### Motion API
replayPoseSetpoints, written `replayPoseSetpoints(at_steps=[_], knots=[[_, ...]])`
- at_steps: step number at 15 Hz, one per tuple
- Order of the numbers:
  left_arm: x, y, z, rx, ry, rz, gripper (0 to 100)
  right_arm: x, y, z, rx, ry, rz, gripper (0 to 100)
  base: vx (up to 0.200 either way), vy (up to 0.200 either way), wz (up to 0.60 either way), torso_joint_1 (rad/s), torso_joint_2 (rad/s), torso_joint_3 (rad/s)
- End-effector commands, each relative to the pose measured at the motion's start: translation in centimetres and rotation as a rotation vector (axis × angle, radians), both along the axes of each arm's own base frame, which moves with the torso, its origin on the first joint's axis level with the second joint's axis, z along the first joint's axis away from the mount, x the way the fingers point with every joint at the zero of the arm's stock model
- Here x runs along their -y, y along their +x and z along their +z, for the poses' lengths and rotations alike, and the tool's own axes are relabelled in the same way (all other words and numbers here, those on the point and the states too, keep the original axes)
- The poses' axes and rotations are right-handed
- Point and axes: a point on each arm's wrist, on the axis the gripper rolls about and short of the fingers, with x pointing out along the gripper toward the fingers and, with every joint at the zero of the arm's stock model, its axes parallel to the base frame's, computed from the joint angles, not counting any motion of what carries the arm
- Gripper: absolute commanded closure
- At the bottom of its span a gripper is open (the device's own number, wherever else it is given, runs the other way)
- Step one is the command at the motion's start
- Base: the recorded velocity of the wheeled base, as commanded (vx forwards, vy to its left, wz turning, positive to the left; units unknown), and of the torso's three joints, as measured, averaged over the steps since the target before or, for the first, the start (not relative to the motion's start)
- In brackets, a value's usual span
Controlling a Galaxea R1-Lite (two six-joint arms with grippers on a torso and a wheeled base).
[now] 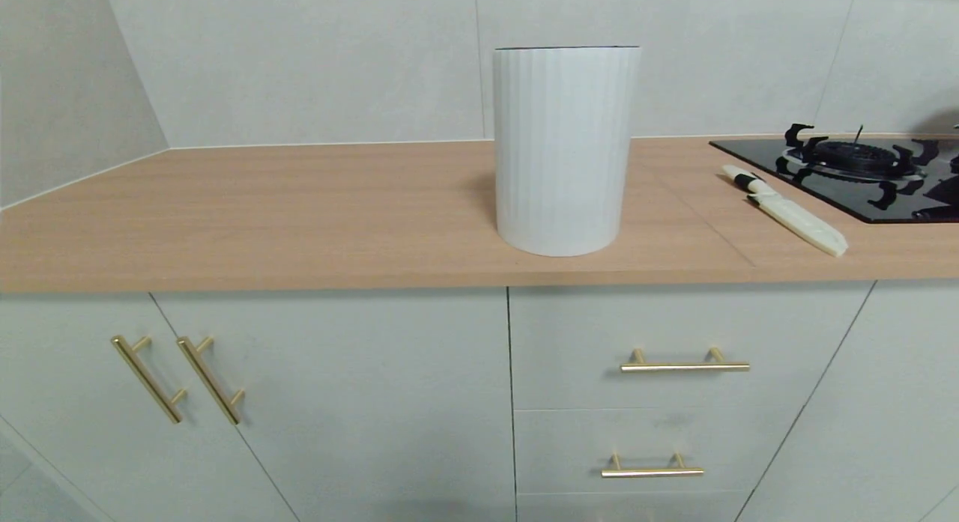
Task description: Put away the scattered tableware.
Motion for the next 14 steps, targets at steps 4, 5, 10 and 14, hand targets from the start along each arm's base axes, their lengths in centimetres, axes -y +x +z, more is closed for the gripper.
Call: replayPoseSetpoints(at_steps=[4, 5, 10, 14], knots=[[0.0, 0.0, -0.01, -0.001, -0.001, 0.001, 0, 0.0, 0.01, 0.01, -0.001, 0.0, 0.0, 0, 0.0, -0.05, 0.0, -0.001, 0.0, 0.002], [0.0, 0.0, -0.01, -0.001, -0.001, 0.001, 0, 0.0, 0.01, 0.01, -0.001, 0.0, 0.0, 0, 0.0, 0.0, 0.0, 0.0, 0.0, 0.0], [0.0, 0.0, -0.01, -0.001, -0.001, 0.001, 0, 0.0, 0.01, 0.01, -0.001, 0.0, 0.0, 0, 0.0, 0.0, 0.0, 0.0, 0.0, 0.0], [0.0, 0.0, -0.01, -0.001, -0.001, -0.001, 0, 0.0, 0.01, 0.01, -0.001, -0.001, 0.0, 0, 0.0, 0.0, 0.0, 0.0, 0.0, 0.0]])
